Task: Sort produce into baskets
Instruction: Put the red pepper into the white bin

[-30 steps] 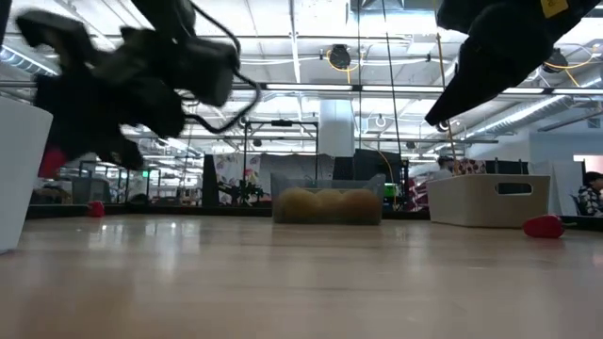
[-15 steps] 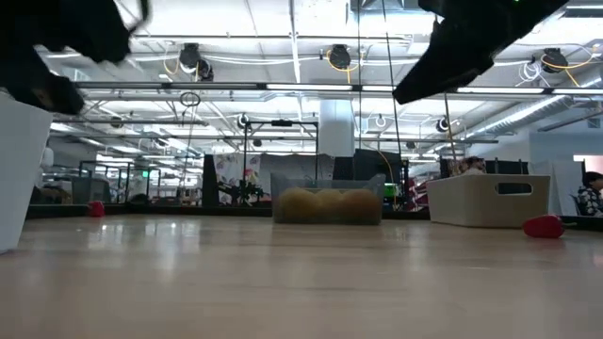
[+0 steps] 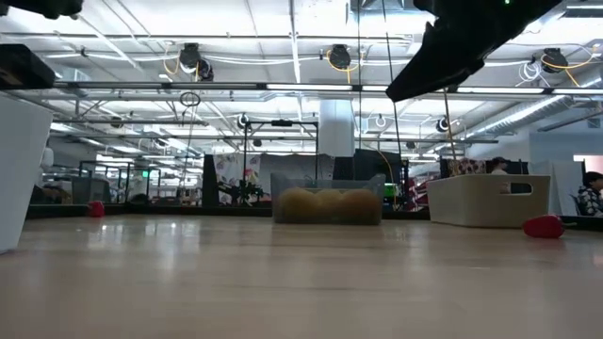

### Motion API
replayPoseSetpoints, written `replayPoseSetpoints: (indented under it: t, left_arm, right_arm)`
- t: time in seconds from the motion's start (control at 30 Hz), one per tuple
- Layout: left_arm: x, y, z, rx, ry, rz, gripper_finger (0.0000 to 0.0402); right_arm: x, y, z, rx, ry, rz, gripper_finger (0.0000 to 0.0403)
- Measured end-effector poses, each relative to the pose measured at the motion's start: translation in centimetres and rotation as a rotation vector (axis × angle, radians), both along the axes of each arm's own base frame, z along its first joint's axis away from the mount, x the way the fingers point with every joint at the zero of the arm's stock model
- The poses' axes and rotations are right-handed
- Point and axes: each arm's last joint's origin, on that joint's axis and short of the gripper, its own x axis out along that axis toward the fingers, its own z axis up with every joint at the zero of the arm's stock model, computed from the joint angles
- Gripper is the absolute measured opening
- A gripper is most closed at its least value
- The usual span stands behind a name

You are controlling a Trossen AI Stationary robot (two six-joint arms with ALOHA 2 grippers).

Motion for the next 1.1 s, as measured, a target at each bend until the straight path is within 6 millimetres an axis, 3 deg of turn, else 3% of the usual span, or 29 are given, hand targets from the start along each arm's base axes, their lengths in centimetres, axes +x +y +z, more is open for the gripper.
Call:
replayPoseSetpoints:
  t: [0.17, 0.3, 0.5, 0.63, 0.8, 0.93, 1.1]
  left_arm:
    - [-0.1, -0.1, 0.0, -0.023, 0.020, -0.008, 0.0171]
    - [0.0, 0.1, 0.0, -0.090, 0.058, -0.129, 0.0181]
    - [0.4, 3.4, 1.0, 0.081, -0.028, -0.184, 0.0182]
    - [0.9, 7.7, 2.7, 0.193, -0.104, -0.098, 0.0180]
    - [1.6, 14.9, 3.8, 0.249, -0.102, 0.159, 0.0168]
    - [1.1, 20.8, 2.9, 0.290, 0.025, 0.273, 0.0167]
    - [0.2, 26.5, 0.3, 0.291, 0.209, 0.257, 0.0167]
  right_arm:
    - [0.2, -0.6, 0.0, -0.004, -0.001, -0.020, 0.0201]
    - [0.3, -1.0, 0.0, 0.004, -0.004, -0.041, 0.0201]
    - [0.2, -1.1, -0.1, 0.026, -0.006, -0.058, 0.0201]
    - [0.3, -1.2, -0.1, 0.008, 0.005, -0.051, 0.0201]
    - [0.1, -1.6, -0.3, -0.004, 0.040, -0.065, 0.0201]
    - [-0.1, -2.0, -0.6, -0.016, 0.079, -0.075, 0.0201]
    - [-0.3, -2.0, -0.8, -0.021, 0.108, -0.081, 0.0201]
